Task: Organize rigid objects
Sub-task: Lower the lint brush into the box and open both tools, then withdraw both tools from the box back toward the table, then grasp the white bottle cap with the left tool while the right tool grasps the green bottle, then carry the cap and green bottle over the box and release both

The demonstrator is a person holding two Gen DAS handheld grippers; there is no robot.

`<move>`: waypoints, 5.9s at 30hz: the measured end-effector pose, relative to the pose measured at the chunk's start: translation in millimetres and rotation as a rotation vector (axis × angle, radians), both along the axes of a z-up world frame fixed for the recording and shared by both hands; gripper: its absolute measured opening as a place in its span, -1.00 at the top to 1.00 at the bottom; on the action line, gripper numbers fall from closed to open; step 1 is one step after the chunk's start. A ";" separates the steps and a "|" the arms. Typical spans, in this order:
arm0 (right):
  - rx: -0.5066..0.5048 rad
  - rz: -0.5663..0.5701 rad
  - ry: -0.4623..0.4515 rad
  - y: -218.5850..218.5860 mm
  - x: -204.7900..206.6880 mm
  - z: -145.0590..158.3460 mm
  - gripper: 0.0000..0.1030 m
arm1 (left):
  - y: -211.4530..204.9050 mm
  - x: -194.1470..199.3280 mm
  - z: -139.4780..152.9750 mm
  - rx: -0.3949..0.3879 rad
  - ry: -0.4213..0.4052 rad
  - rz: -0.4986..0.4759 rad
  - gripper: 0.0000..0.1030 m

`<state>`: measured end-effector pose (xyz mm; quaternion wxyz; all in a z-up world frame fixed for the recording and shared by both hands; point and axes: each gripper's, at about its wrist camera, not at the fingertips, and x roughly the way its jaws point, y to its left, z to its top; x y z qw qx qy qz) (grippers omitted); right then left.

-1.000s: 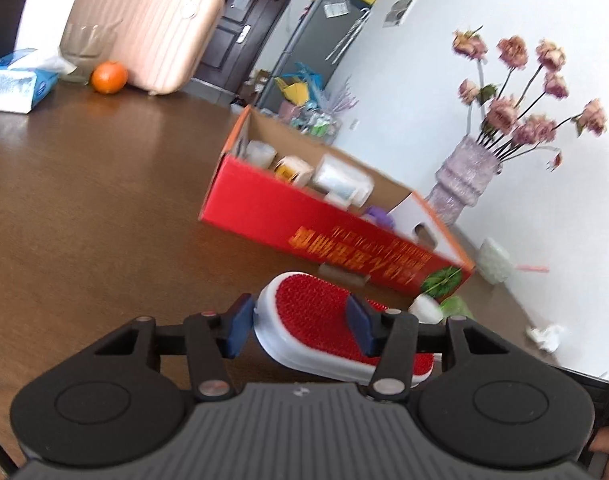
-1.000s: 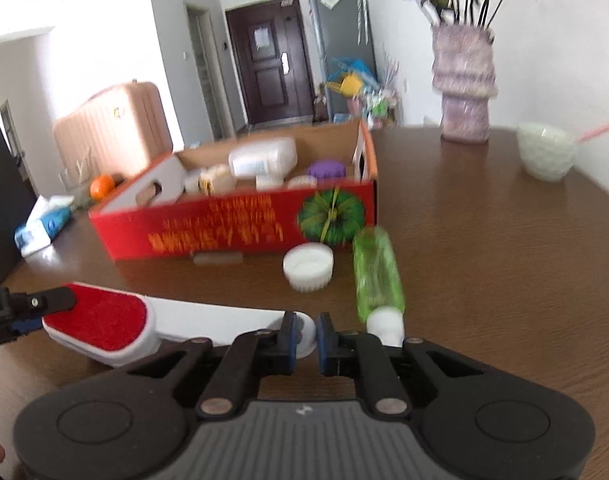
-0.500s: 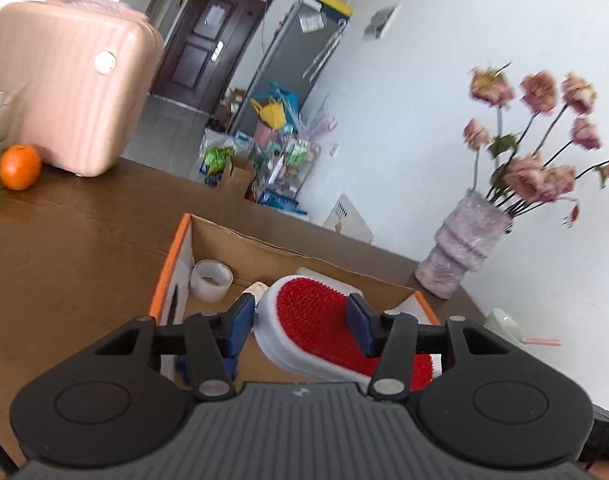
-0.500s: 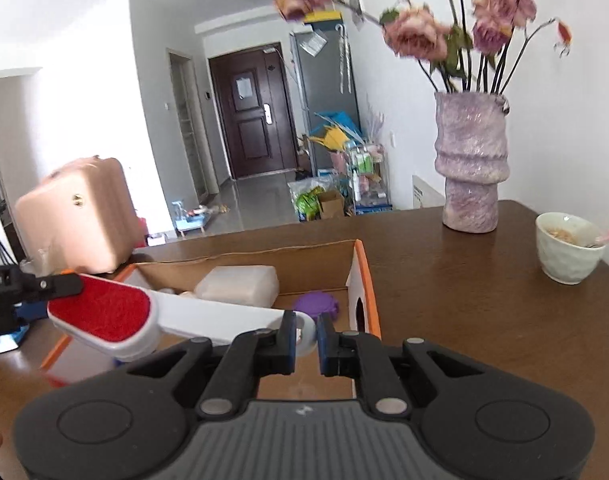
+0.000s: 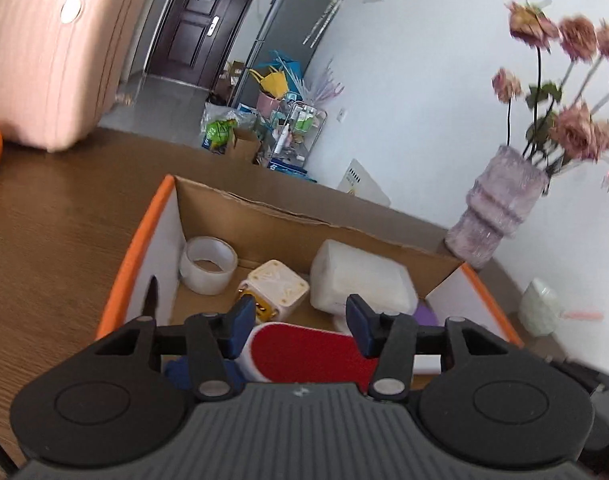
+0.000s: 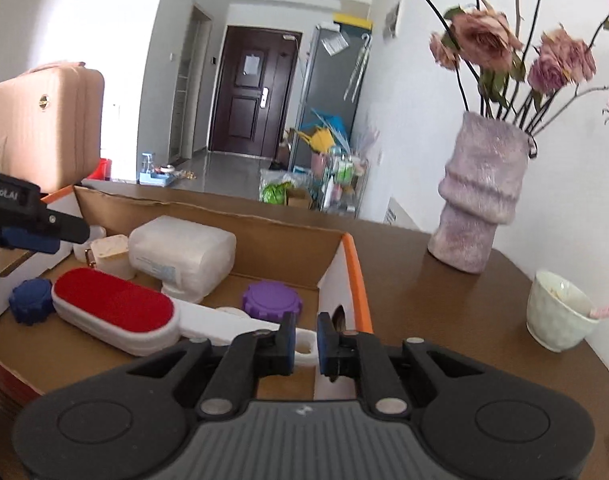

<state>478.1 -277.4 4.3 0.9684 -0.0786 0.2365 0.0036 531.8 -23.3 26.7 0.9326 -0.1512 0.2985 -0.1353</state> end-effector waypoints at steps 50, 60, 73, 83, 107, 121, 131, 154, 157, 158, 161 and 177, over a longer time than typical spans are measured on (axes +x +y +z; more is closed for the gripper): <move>0.132 0.113 -0.223 -20.7 -315.0 41.3 -0.83 | 9.7 -365.6 40.1 0.312 -0.358 0.284 -1.00; 0.158 0.069 -0.119 -49.8 -348.9 -2.1 -0.80 | -22.2 -381.6 -4.6 0.353 -0.272 0.168 -1.00; 0.243 0.054 0.087 -74.0 -211.9 -17.5 -0.18 | -90.0 -279.3 -11.5 0.418 -0.146 -0.001 -1.00; 0.223 0.044 0.183 -93.2 -142.5 -23.9 0.41 | -151.2 -187.2 -21.2 0.359 -0.032 -0.221 -0.65; 0.340 -0.002 0.137 -91.9 -179.6 -5.0 0.42 | -106.8 -205.7 -2.4 0.252 -0.017 -0.180 0.22; 0.292 0.232 0.020 2.6 -269.1 46.5 0.42 | 4.3 -321.9 33.1 0.216 -0.107 0.004 0.22; 0.235 0.289 -0.007 32.1 -258.2 69.4 0.42 | 25.2 -314.9 45.8 0.186 -0.153 0.048 0.22; -0.005 0.398 0.309 26.9 23.2 29.5 0.41 | -30.5 -64.0 14.5 0.201 0.039 -0.217 -0.31; -0.011 0.365 0.271 19.8 29.0 27.6 0.06 | -24.0 -52.8 11.6 0.187 0.039 -0.201 -0.44; 0.004 0.361 0.261 16.0 30.3 28.6 -0.07 | -22.0 -48.3 11.3 0.193 0.037 -0.198 -0.46; 0.028 0.349 0.255 8.3 37.2 32.4 -0.10 | -17.3 -32.8 12.5 0.197 0.043 -0.164 -0.54; 0.008 0.292 0.161 4.3 17.6 72.3 -0.24 | -12.7 -51.7 47.2 0.274 -0.064 -0.077 -0.87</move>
